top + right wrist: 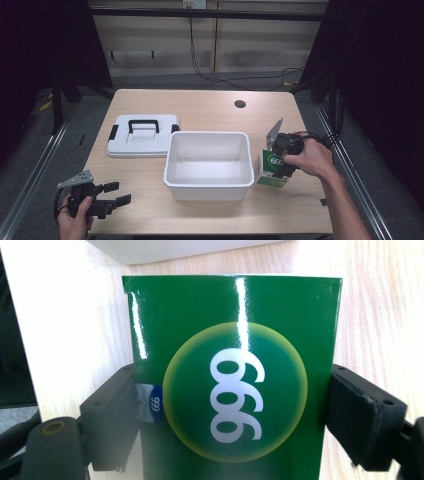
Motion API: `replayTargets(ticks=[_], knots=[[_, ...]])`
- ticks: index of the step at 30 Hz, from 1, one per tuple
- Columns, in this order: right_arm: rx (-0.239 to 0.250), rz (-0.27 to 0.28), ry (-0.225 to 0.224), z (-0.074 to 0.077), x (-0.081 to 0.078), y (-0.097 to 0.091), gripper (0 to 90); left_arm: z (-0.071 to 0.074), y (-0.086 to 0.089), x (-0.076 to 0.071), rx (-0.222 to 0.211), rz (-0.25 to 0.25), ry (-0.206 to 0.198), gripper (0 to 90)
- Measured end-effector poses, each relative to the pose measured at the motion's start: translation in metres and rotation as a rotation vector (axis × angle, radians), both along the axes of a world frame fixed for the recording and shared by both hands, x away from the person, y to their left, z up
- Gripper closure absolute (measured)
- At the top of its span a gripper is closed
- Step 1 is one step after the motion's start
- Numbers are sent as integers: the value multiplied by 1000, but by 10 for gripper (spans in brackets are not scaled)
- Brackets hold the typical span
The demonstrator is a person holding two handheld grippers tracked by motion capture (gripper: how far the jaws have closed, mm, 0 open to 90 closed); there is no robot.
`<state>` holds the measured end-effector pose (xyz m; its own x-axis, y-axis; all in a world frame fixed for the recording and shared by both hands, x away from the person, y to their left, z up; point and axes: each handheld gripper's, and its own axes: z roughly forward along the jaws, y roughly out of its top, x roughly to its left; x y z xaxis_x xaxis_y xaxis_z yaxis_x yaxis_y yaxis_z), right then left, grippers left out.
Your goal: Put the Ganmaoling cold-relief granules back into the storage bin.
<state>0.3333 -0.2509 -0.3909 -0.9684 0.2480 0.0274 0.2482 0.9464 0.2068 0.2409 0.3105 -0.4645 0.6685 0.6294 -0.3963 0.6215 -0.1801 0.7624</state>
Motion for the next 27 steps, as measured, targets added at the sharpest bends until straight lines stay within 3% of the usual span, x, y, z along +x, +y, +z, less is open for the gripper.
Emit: replayTargets(ticks=[3, 13, 18, 20, 27], knots=[[19, -36, 14, 5, -3, -6, 164, 0, 0, 0, -1, 1, 1, 166], [55, -63, -5, 19, -7, -15, 164, 0, 0, 0, -1, 2, 2, 166], [71, -61, -10, 27, -8, -18, 163, 0, 0, 0, -3, 2, 1, 166], [100, -46, -21, 30, -9, -20, 163, 0, 0, 0, -5, 4, -1, 166], [112, -57, -17, 36, -13, -24, 163, 0, 0, 0, -1, 0, 0, 166]])
